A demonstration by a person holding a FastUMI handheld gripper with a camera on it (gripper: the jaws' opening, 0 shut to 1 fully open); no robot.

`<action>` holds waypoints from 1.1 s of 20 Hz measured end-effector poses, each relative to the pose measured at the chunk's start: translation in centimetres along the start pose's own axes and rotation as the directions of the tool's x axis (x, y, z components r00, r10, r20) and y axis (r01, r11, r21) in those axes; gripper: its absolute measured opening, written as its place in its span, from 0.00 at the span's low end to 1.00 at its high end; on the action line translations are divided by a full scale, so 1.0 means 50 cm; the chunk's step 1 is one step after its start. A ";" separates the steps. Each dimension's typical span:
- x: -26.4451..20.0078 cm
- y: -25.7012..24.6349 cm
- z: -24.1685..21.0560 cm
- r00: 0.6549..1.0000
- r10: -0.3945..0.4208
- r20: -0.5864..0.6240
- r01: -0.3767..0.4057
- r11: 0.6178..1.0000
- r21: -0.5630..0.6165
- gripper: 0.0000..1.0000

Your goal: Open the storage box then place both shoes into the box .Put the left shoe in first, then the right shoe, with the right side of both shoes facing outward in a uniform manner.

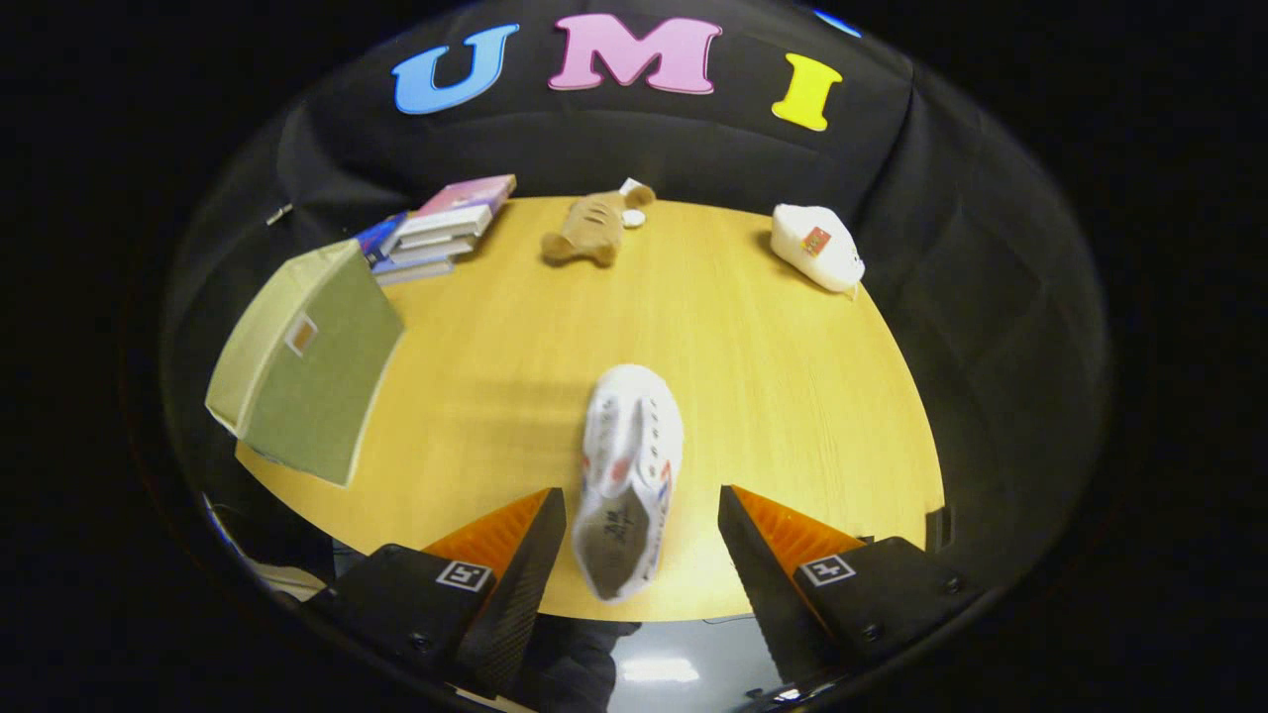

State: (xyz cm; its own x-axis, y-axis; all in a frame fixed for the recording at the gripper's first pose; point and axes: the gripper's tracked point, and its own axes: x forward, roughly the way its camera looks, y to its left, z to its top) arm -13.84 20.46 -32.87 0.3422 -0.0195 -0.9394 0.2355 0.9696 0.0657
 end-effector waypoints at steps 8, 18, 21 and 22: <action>0.149 -0.044 -0.061 0.998 -0.004 -0.064 -0.001 0.997 -0.080 0.87; 0.241 -0.012 -0.002 0.999 0.028 -0.024 -0.026 0.996 0.085 0.43; 0.234 -0.039 -0.001 0.999 0.015 -0.039 -0.010 0.992 0.128 0.09; 0.232 -0.031 -0.005 0.998 0.044 -0.050 -0.035 0.986 0.163 0.06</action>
State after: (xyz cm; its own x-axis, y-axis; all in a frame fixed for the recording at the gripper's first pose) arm -10.46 18.78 -43.95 0.3060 0.0353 -0.9514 0.3682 0.9172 0.1525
